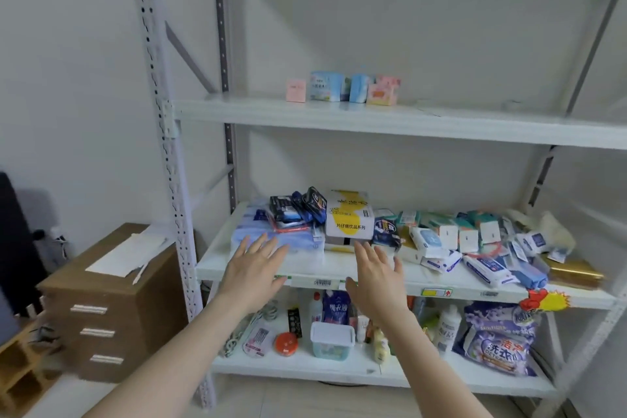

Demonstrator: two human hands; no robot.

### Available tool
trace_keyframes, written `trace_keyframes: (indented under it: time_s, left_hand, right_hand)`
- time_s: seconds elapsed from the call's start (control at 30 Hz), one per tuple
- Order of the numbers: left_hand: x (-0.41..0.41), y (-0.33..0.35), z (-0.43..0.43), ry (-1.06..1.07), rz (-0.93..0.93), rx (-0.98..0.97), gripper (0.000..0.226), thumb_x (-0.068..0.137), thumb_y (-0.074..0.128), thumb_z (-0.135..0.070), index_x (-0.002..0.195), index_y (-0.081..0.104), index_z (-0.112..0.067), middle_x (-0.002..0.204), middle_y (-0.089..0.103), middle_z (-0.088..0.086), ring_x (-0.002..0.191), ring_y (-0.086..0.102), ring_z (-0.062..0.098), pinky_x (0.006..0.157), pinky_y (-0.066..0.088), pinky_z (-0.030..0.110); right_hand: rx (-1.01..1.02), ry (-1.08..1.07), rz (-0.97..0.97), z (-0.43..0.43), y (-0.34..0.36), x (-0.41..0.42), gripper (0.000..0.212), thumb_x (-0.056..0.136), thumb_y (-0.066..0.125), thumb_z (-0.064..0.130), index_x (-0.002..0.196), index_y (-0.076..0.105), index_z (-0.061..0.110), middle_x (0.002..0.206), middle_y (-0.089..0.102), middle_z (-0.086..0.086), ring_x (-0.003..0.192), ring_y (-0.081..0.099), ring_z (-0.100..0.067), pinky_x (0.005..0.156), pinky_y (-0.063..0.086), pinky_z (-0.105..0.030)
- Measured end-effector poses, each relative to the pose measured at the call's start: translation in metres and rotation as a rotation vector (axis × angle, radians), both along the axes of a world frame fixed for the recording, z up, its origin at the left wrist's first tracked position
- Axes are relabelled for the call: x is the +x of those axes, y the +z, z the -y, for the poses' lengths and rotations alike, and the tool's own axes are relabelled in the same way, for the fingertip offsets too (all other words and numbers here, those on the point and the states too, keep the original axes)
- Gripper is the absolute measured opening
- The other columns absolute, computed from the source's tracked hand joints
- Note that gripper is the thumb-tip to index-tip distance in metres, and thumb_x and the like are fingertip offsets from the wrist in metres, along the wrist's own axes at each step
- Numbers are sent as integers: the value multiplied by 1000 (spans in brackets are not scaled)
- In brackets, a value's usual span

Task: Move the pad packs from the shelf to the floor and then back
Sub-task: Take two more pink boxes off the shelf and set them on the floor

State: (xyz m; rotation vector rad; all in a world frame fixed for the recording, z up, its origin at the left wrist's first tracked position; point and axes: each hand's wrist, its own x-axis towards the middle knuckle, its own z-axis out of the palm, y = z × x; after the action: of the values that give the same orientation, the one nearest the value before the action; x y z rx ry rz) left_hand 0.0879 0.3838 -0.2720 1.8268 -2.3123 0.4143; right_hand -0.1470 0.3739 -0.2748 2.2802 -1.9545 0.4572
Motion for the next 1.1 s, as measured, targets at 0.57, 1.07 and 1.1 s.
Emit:
trace_keyframes:
  time_s: [0.57, 1.07, 1.1]
  left_hand:
    - [-14, 188, 91, -44, -42, -379, 64, 97, 42, -51, 152, 23, -25, 161, 21, 3, 149, 14, 21, 122, 4, 44]
    - [-16, 242, 262, 41, -335, -511, 69, 87, 59, -55, 142, 40, -18, 143, 48, 4, 134, 40, 24, 109, 30, 39]
    - [-14, 244, 276, 36, -373, -504, 71, 86, 60, -55, 142, 40, -17, 143, 49, 4, 134, 41, 23, 109, 31, 39]
  right_hand:
    - [-403, -5, 38, 85, 171, -33, 70, 94, 47, 42, 152, 15, 21, 158, 25, -1, 147, 19, -22, 118, 14, -50]
    - [-479, 34, 226, 246, 233, -47, 64, 92, 49, 46, 148, 27, 23, 141, 50, 0, 135, 39, -23, 110, 30, -44]
    - [-479, 37, 245, 260, 235, -47, 64, 92, 50, 46, 148, 27, 24, 141, 51, 1, 133, 40, -22, 109, 32, -43]
